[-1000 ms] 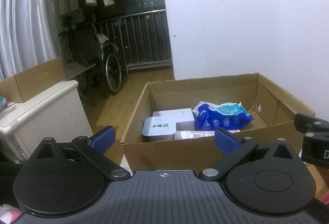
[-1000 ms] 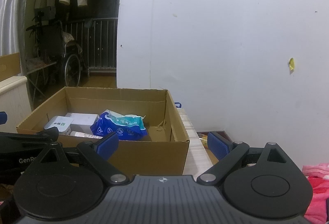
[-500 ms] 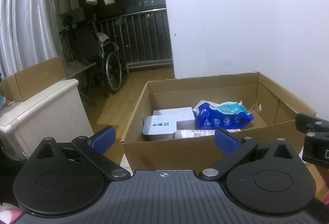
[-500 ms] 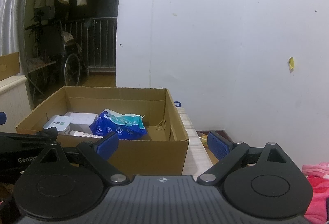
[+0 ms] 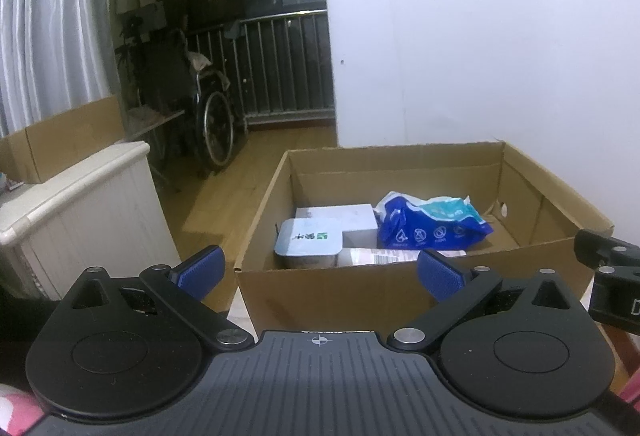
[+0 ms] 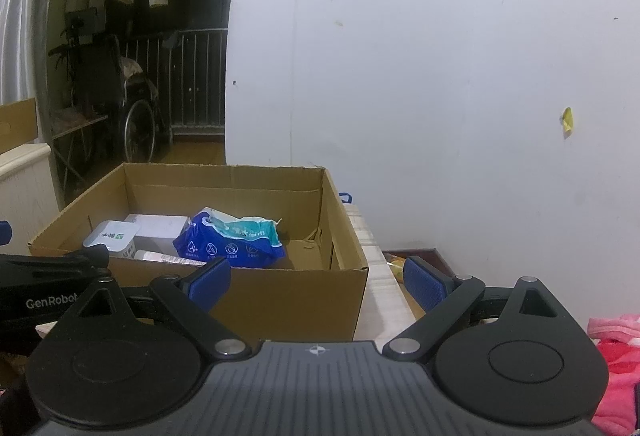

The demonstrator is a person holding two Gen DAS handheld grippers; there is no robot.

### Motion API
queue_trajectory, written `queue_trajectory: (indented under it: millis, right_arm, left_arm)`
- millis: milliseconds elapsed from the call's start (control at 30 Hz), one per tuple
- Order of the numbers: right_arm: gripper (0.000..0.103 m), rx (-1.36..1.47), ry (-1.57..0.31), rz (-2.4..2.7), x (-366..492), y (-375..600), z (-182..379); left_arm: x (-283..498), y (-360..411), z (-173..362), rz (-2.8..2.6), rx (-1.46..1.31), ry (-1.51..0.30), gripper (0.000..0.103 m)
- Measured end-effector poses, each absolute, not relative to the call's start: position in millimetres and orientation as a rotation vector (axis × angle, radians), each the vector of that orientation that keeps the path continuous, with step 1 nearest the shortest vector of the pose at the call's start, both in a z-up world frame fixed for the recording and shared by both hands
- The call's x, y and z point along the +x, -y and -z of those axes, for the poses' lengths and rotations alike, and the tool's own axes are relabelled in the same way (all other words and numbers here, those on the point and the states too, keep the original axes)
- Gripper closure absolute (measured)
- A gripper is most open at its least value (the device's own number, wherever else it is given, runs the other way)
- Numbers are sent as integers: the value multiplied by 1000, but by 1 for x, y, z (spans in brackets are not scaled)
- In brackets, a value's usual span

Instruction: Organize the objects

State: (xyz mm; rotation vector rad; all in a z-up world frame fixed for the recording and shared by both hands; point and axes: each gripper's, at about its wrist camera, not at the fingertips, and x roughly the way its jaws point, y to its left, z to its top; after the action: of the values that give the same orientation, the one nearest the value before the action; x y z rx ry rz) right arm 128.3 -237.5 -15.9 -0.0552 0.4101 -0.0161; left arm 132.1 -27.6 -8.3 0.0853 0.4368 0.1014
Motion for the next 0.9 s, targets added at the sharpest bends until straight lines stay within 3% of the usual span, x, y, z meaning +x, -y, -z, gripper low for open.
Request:
queue_trajectory:
  millis: [900]
  right_arm:
    - [4, -45, -410, 17, 133, 237, 18]
  left_arm:
    - [131, 28, 7, -100, 97, -435, 0]
